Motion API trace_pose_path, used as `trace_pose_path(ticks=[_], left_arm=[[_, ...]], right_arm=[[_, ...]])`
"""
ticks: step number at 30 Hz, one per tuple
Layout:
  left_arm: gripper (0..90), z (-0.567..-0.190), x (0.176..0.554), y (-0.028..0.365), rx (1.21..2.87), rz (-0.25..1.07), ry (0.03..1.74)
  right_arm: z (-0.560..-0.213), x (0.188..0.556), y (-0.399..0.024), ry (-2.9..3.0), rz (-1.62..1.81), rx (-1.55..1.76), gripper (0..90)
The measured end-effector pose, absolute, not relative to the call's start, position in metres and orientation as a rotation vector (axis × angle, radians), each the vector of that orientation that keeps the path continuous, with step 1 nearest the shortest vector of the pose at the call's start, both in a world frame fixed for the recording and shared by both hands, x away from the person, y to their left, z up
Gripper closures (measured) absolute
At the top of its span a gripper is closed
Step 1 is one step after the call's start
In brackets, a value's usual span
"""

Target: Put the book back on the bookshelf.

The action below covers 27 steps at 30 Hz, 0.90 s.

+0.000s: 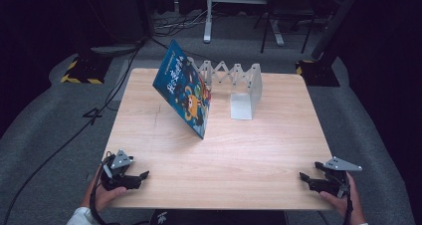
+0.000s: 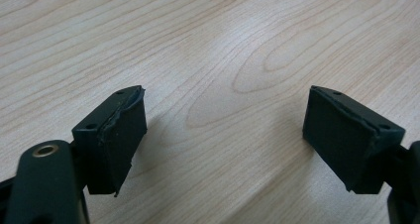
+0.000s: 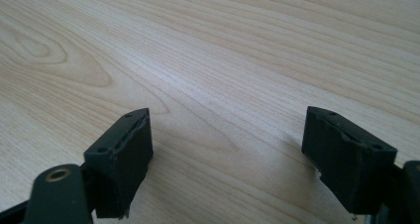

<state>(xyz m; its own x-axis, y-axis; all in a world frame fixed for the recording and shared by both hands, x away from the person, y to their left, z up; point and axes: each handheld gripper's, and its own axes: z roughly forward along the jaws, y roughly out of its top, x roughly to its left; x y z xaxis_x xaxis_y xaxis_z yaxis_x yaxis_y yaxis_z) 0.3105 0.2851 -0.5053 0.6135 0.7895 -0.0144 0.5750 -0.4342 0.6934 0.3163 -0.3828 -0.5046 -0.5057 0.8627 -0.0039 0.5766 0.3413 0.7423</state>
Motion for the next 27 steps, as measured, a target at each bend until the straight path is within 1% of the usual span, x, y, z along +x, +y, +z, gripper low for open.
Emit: trace_pose_path(ticks=[27], left_arm=[[17.4, -0.5054, 0.3096, 0.2849, 2.161, 0.412, 1.079]], right_arm=[[-0.5046, 0.3163, -0.3831, 2.212, 0.983, 1.269, 20.2]])
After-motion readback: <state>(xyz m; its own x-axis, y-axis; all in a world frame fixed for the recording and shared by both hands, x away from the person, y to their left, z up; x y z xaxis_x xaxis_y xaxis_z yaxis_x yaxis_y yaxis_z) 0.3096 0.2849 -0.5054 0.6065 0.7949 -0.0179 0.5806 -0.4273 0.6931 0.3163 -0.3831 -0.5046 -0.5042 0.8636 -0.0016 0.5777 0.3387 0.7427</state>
